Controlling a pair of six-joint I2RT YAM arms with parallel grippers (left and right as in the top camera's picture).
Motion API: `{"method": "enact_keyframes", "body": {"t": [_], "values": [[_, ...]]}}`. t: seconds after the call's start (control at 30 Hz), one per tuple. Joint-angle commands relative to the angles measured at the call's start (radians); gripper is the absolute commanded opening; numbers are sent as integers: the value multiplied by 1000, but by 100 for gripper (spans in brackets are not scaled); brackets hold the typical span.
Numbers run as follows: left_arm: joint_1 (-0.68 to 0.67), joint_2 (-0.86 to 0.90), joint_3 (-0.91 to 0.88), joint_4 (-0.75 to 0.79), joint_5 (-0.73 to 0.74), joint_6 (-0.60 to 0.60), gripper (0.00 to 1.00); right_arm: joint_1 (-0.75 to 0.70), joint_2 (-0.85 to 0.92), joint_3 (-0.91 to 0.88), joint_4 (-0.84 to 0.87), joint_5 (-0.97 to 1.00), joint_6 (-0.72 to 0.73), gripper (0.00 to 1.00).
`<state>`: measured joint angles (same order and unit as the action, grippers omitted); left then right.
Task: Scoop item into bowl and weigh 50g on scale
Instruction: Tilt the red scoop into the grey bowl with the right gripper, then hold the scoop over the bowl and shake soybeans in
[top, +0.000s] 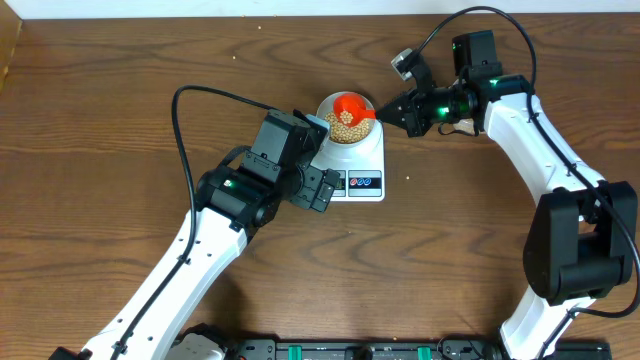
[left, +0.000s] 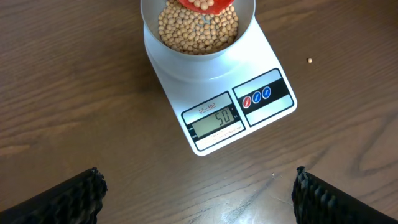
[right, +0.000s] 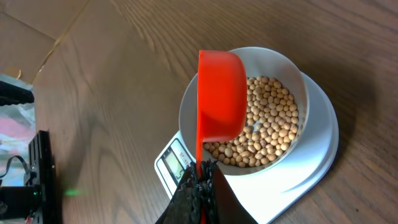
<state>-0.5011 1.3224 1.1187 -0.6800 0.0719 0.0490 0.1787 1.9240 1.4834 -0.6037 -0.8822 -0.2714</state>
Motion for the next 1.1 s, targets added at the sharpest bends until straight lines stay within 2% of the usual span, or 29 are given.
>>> {"method": "enact_keyframes", "body": {"t": [0.0,0.77,0.97,1.07], "values": [[3,8,0,-1,-13,-2,98,-2,11,-5,7,-29,9,1],[3,8,0,-1,-13,-2,98,-1,11,-5,11,-6,-33,1],[3,8,0,-1,-13,-2,98,2,11,-5,8,3,-110,2],[3,8,0,-1,-13,-2,98,13,11,-5,8,79,-161,1]]}}
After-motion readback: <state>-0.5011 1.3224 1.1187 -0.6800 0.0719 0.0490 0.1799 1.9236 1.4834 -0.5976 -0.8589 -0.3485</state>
